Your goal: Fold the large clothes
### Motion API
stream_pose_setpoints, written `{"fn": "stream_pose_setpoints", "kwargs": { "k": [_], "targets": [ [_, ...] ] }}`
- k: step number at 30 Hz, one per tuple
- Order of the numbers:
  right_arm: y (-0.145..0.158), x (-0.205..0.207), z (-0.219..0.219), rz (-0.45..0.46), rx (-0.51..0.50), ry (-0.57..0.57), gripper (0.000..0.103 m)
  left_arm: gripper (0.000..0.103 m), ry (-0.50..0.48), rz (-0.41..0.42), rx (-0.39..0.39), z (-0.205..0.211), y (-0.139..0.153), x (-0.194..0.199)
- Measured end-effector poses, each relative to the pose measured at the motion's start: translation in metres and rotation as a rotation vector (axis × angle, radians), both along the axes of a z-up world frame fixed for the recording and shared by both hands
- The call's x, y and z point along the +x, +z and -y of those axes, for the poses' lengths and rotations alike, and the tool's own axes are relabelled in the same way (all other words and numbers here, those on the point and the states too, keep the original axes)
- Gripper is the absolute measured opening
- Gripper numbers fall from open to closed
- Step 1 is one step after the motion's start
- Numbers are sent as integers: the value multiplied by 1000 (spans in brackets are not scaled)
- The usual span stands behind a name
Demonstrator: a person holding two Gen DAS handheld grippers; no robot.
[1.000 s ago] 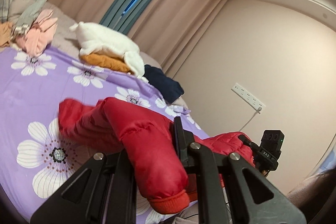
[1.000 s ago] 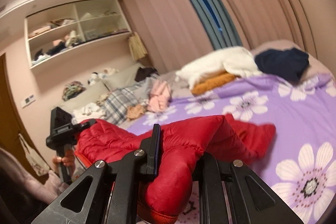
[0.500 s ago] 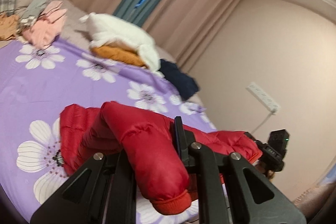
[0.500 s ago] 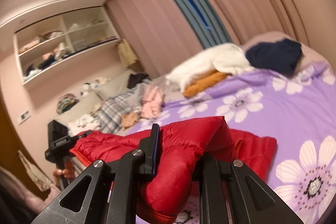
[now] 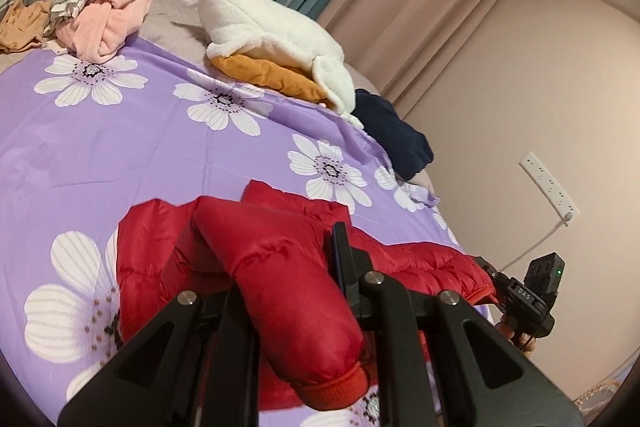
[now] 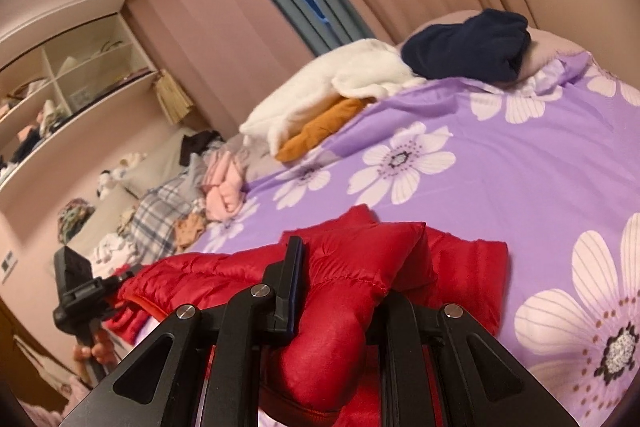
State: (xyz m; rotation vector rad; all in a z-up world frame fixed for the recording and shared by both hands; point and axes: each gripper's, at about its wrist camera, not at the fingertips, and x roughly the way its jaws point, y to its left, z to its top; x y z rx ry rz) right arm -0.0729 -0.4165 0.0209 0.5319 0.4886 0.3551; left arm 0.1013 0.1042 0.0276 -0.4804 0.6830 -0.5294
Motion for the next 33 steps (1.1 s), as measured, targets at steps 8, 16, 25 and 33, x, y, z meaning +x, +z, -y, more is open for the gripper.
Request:
{"fn": "stream_pose_setpoints", "kwargs": {
  "k": [8, 16, 25, 33],
  "targets": [
    [-8, 51, 2, -58, -28, -36, 16, 14, 33, -62, 28, 8, -12, 62],
    [-40, 104, 1, -182, -30, -77, 16, 14, 104, -200, 87, 15, -60, 123],
    [-84, 125, 4, -309, 13, -91, 16, 17, 135, -315, 99, 17, -113, 146],
    [-84, 128, 14, -356, 126, -77, 19, 18, 130, -360, 32, 7, -115, 151]
  ]
}}
